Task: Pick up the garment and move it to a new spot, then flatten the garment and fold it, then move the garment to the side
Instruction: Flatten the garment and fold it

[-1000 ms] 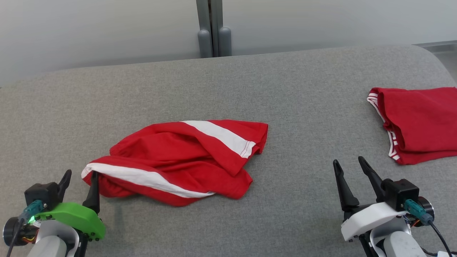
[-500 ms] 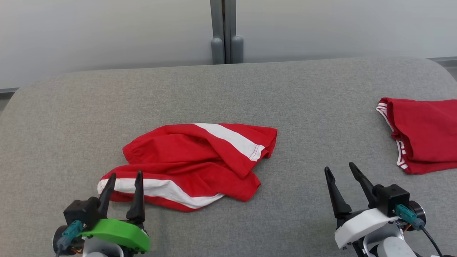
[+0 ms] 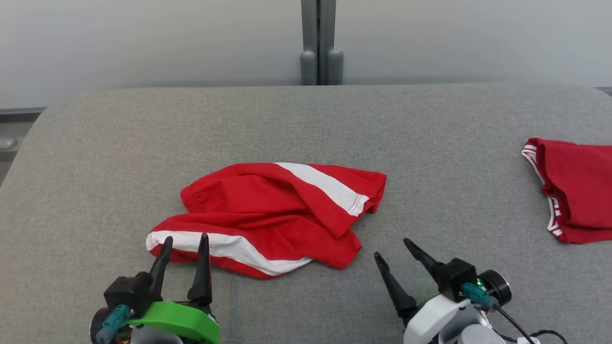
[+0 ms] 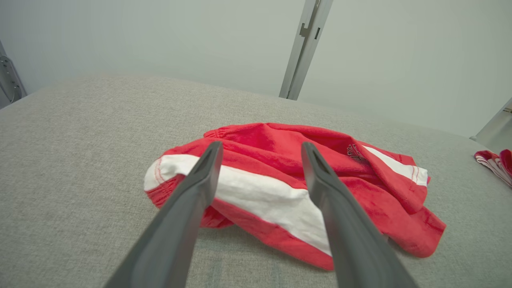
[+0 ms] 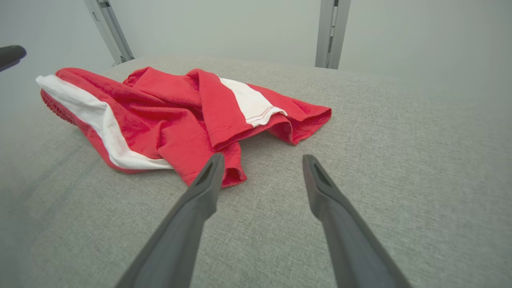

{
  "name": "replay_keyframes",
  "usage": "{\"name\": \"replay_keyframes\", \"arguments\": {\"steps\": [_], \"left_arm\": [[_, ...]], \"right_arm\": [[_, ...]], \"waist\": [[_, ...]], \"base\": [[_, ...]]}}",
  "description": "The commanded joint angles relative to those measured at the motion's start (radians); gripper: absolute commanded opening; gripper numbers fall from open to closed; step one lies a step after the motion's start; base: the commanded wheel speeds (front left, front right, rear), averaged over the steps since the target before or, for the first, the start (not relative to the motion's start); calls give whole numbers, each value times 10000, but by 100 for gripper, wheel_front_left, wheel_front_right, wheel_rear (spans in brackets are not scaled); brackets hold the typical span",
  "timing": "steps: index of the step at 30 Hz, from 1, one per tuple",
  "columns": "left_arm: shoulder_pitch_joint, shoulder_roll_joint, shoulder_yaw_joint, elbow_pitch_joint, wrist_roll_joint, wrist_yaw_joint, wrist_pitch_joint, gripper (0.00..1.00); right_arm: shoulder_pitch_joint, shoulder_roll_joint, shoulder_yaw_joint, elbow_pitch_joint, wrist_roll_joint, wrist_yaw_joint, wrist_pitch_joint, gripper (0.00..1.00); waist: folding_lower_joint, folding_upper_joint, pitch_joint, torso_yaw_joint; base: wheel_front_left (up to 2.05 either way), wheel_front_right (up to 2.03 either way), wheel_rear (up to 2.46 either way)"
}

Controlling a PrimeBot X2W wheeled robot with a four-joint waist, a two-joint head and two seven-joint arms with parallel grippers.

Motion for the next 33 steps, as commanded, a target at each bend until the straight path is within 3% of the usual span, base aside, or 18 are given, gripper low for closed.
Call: {"name": "replay_keyframes", "arguments": {"steps": [1,5,13,14,15,17,18,19,25,33], "left_arm": [[-10,-79,-6,-28,144,-80,-26,100],[-208,-297,-70,-10,335,-269,-27,100],[-299,-556,-30,97,504,-445,-27,100],[-309,-582,-5,105,528,-467,-27,100],[-316,-610,16,115,561,-490,-27,100],[-319,-649,75,131,598,-513,-27,100],[-317,-663,102,136,609,-524,-27,100],[-310,-678,150,146,639,-533,-27,100],[-303,-764,336,178,764,-595,-27,100],[-92,-826,673,14,933,-684,-27,100]], "right_arm": [[-259,-47,201,230,-80,-17,-43,100],[-1165,-50,801,1408,-148,-17,-44,100],[-2248,-47,753,3250,-89,-17,-43,100],[-2328,-46,768,3384,-45,-17,-44,82],[-2408,-46,798,3532,20,-17,-43,53],[-2481,-52,879,3799,198,-17,-43,27],[-2531,-52,924,3870,279,-17,-44,5],[-2583,-49,959,3950,379,-17,-44,0],[-2500,-47,1059,3019,791,-17,-44,0],[-1266,-44,1333,481,749,-17,-43,0]], "waist": [[0,0,115,304],[0,0,335,894],[0,0,614,1561],[0,0,636,1595],[0,0,659,1625],[0,0,687,1647],[0,0,696,1644],[0,0,702,1630],[0,0,643,1337],[0,0,281,857]], "base": [[0,0,0],[0,0,0],[0,0,0],[0,0,0],[0,0,0],[0,0,0],[0,0,0],[0,0,0],[0,0,0],[0,0,0]]}}
